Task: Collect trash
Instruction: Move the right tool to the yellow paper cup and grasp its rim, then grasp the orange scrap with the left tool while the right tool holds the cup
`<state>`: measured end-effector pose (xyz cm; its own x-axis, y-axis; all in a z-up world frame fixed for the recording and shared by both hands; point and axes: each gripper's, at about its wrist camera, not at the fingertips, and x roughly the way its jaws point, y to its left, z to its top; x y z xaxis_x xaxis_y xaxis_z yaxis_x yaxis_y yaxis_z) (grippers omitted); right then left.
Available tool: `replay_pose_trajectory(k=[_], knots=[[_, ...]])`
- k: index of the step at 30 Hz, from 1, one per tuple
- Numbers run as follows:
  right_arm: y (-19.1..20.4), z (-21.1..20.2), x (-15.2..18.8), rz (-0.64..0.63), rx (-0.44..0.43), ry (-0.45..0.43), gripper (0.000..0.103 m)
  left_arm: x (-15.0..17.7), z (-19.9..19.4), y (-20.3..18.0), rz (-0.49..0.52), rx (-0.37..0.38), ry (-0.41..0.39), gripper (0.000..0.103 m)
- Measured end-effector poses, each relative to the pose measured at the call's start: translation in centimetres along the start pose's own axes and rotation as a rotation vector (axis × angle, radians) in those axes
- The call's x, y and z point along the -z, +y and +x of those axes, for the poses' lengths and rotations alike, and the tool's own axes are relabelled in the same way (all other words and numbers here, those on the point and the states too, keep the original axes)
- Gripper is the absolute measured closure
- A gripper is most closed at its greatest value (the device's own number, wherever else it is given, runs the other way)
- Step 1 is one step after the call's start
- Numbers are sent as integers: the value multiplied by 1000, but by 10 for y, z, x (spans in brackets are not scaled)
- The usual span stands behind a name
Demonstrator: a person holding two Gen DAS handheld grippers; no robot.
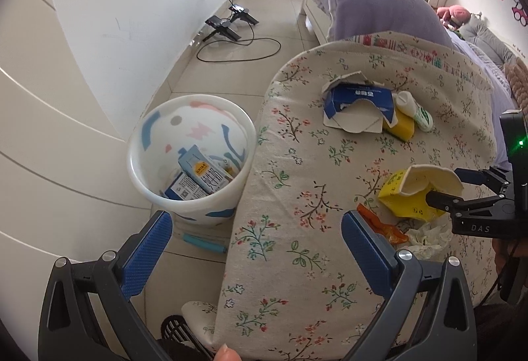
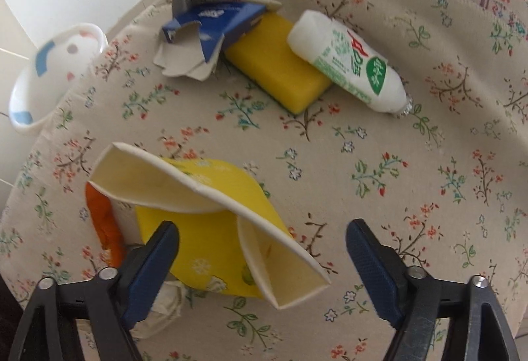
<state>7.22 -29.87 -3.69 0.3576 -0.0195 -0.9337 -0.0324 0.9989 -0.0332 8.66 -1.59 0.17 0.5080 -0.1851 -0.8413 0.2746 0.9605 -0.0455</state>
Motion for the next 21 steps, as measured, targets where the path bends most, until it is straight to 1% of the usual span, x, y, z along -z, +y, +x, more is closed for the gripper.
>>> replay_pose_trajectory(k=[2, 4, 5, 8, 10, 15, 18, 21], knots=[[-1, 3, 2, -2, 2, 10, 26, 1, 2, -4, 6, -1, 7, 0], [-1, 6, 3, -3, 5, 17, 36, 1, 5, -8, 10, -1, 14, 0], [-2, 7, 3, -1, 5, 22, 39, 1, 6, -9, 11, -1, 17, 0], [-6, 9, 5, 9, -7, 33, 55, 0, 9, -13, 10, 0, 28, 0], [-9, 9, 6, 12, -27, 40, 72, 0, 11, -16, 9, 2, 35, 0], [-15, -4, 6, 2, 2, -8, 76, -1, 17, -23, 7, 7, 53, 0], [-20, -13, 6, 10, 12, -40, 76, 0, 21, -28, 0, 6, 63, 0], [-28, -20, 7, 38, 4, -55, 76, 0, 26, -33, -8, 11, 79, 0]])
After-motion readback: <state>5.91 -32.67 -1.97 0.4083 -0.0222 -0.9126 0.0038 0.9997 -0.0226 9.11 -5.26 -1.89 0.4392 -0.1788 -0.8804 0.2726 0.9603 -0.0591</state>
